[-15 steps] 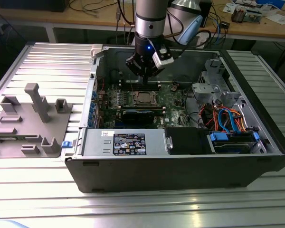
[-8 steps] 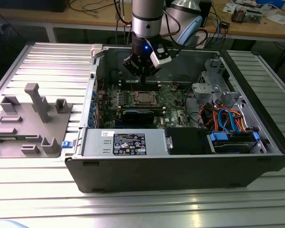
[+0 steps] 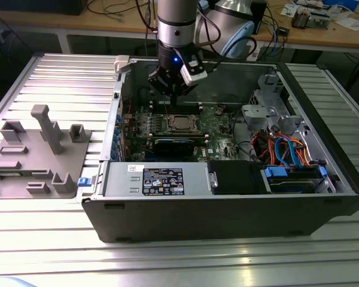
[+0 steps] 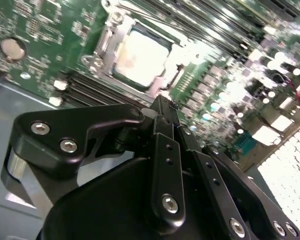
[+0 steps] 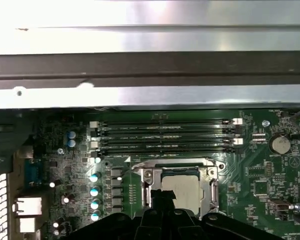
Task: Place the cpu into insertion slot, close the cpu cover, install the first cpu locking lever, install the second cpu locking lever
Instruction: 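Install the first cpu locking lever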
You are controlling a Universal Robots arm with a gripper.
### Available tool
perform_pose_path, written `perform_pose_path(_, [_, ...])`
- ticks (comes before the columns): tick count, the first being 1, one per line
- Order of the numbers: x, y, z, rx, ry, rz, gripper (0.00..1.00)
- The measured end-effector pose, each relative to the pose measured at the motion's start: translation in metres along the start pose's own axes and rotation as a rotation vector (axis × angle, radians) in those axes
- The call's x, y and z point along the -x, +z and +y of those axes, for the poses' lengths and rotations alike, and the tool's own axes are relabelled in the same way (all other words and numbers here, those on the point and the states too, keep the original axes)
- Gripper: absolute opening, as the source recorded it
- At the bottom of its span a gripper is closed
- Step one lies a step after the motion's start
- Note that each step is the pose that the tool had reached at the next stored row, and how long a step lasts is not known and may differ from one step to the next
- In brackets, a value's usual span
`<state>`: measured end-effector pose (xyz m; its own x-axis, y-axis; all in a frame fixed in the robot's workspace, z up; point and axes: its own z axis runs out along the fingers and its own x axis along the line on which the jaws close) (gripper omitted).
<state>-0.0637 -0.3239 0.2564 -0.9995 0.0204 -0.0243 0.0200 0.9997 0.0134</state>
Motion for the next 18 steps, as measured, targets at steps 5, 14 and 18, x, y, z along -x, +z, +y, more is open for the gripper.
perform_pose_path(5, [-0.0164,0.0010,-0.0084,0.0001,0.000,-0.0007,0.11])
perform_pose_path(14, [-0.0331,0.0012,-0.0023,0.0001,-0.003,-0.0005,0.11])
perform_pose_path(18, [-0.0332,0.0014,0.0047,0.0002,-0.003,-0.0006,0.11])
